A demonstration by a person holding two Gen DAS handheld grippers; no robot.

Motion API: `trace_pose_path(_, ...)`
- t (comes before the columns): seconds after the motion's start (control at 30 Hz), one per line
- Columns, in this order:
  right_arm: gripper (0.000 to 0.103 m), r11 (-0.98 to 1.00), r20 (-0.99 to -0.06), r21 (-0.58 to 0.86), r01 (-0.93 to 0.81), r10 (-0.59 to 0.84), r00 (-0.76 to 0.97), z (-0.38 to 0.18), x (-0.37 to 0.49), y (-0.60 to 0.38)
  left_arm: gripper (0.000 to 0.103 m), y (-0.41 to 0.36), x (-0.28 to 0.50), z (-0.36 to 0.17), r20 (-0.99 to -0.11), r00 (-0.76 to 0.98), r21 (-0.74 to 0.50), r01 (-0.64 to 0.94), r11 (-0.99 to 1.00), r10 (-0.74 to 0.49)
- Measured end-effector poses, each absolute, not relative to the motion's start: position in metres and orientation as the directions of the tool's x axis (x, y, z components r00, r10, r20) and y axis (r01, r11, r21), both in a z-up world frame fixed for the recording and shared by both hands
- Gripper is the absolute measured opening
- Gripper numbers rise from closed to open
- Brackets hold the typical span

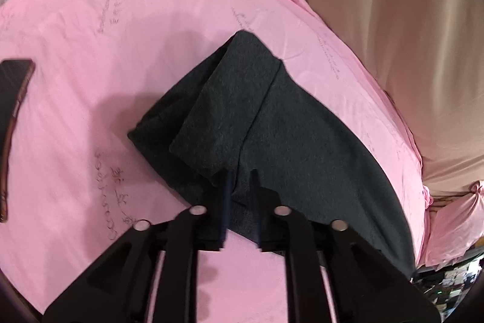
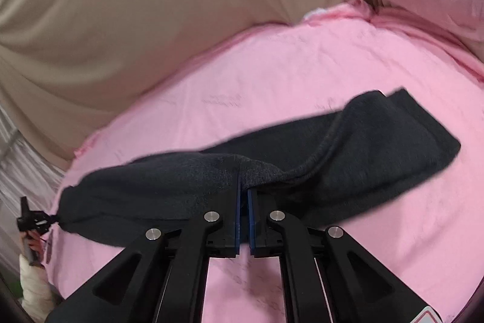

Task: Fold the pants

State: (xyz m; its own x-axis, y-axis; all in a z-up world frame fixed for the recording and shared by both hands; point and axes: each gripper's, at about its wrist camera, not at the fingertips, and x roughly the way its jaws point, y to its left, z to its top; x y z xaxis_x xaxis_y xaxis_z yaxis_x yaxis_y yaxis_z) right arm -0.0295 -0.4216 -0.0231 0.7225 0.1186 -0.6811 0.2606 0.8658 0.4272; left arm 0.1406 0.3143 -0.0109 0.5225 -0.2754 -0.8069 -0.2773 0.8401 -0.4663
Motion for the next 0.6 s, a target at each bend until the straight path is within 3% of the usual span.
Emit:
trace_pose_path(0.13, 0.004, 0.875, -0.688, 0.401, 0.271, 0.092, 0.72, -0.032, -0.029, -0.414, 0.034, 0.309, 0.151, -0.015, -0.799, 0.534, -0.475, -0.278, 0.835, -0.277)
trace_pose_path(0.23, 0.005, 0.886, -0.704, 0.372, 0.276, 0.076, 0.706, -0.033, -0.026, -0.407, 0.031, 0.311, 0.16, -0.018, -0.795, 0.535, -0.493, -0.294, 0.819, -0.286)
trace_pose_path(0.3, 0.005, 0.889, -0.7, 0.367, 0.273, 0.071, 0.711, -0.034, -0.027, -0.405, 0.02, 0.313, 0.165, -0.02, -0.796, 0.527, -0.502, -0.299, 0.812, -0.297)
trace_pose_path(0.43, 0.005, 0.887, -0.695, 0.375, 0.269, 0.077, 0.715, -0.034, -0.032, -0.409, 0.024, 0.323, 0.149, -0.014, -0.782, 0.544, -0.532, -0.33, 0.78, -0.303)
trace_pose_path(0.5, 0.006, 0.89, -0.692, 0.373, 0.264, 0.077, 0.717, -0.034, -0.033, -0.408, 0.032, 0.326, 0.138, -0.007, -0.774, 0.559, -0.531, -0.32, 0.785, -0.295)
trace_pose_path(0.57, 0.006, 0.892, -0.695, 0.369, 0.26, 0.08, 0.715, -0.035, -0.032, -0.407, 0.054, 0.329, 0.127, -0.002, -0.776, 0.576, -0.511, -0.334, 0.792, -0.258)
trace_pose_path(0.6, 0.006, 0.893, -0.696, 0.368, 0.26, 0.079, 0.713, -0.035, -0.033, -0.407, 0.059, 0.33, 0.126, -0.001, -0.777, 0.578, -0.505, -0.337, 0.795, -0.249)
